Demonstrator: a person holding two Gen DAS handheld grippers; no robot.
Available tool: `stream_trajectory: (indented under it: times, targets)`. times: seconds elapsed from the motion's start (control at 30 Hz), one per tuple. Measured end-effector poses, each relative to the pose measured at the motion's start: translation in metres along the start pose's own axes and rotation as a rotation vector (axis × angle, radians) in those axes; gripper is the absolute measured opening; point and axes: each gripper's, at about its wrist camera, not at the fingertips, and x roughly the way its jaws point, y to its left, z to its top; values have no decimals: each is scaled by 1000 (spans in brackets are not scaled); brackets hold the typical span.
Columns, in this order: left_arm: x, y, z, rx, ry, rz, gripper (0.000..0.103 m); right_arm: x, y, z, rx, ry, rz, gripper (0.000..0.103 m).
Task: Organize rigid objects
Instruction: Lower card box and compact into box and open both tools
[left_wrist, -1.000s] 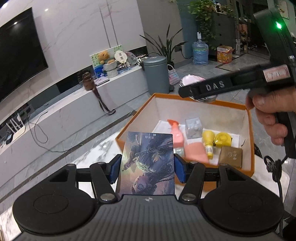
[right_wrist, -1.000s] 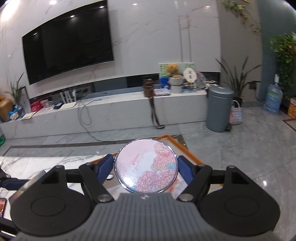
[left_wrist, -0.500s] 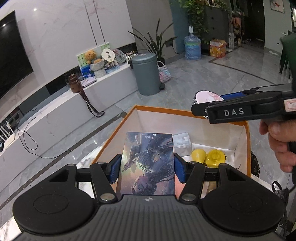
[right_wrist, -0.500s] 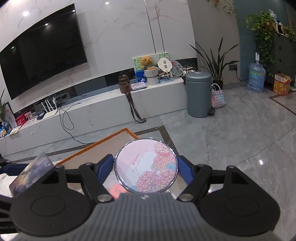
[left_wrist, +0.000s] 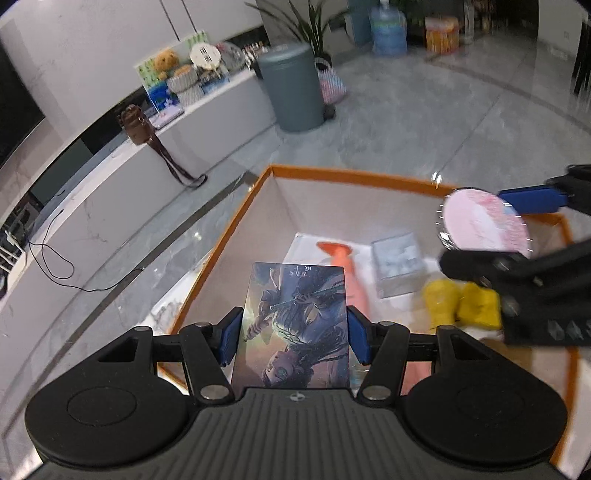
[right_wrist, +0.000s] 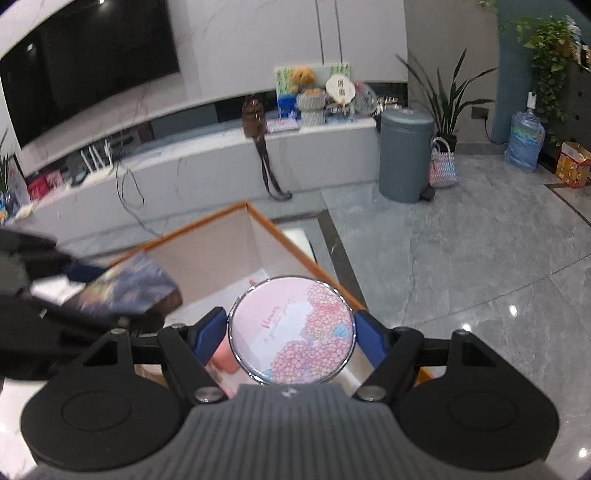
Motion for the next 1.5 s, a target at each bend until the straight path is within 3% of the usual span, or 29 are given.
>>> stream_trajectory:
  times: [0.27, 0.87, 1.03, 1.5]
  targets:
    - [42, -10, 14, 125, 83, 24, 67, 25, 5, -4, -37, 114, -13, 74]
    - [103, -10, 36, 173, 163, 25, 67, 60, 27, -7, -137, 197, -64, 74]
    - [109, -23, 37, 250, 153, 46, 66, 69, 32, -6, -152, 212, -71, 74]
    - [114, -23, 40, 253, 135, 4, 72, 75, 41, -6, -183, 232, -112, 75]
